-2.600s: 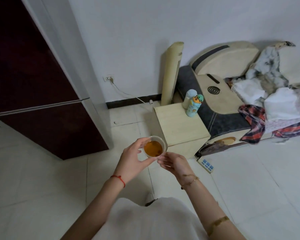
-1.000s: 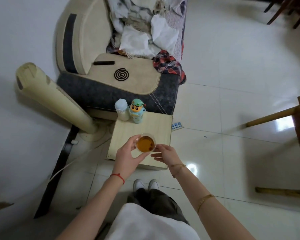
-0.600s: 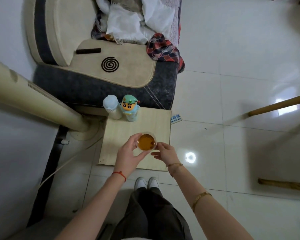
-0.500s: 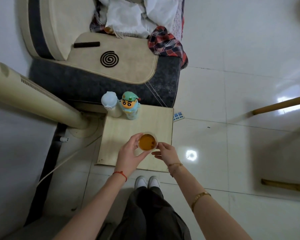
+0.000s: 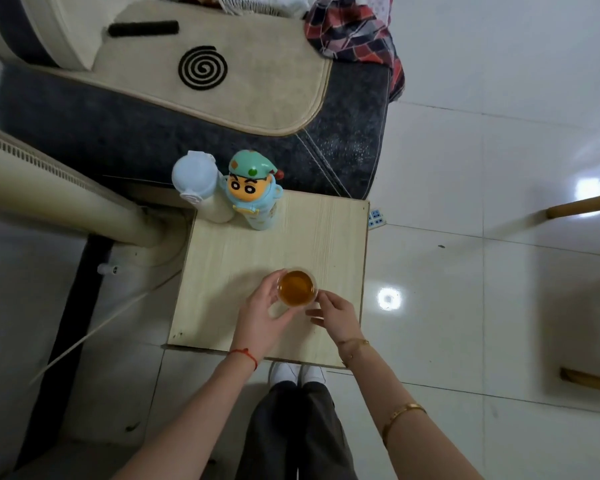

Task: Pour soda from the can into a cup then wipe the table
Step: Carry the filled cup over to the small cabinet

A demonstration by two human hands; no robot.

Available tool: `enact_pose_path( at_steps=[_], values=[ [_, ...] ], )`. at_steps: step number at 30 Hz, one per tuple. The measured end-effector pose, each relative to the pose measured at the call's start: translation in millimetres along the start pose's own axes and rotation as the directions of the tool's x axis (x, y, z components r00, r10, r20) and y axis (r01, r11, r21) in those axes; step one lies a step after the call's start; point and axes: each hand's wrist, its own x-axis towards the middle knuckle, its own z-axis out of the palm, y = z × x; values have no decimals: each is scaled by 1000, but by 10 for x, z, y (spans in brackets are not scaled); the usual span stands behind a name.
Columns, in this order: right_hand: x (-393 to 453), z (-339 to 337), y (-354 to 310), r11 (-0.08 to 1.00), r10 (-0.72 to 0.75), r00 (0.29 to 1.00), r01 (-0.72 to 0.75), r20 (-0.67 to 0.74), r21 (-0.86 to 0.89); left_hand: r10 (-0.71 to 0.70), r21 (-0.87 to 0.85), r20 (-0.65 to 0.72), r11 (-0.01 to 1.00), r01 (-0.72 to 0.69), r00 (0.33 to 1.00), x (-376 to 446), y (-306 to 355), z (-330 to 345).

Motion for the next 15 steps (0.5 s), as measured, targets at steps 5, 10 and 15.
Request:
enact_pose_path(
  at_steps=[5, 10, 15],
  values=[
    [196, 50, 139, 1000, 5, 1000, -5, -13, -22, -16, 20, 9, 1000, 16, 1000, 147, -185, 57],
    [258, 77, 227, 1000, 21, 1000, -21, -2, -22, -21, 18, 13, 1000, 20, 1000, 167, -271, 79],
    [214, 79, 263, 999, 30, 999, -30, 16, -42, -39, 24, 27, 999, 38, 999, 119, -331, 97]
  ],
)
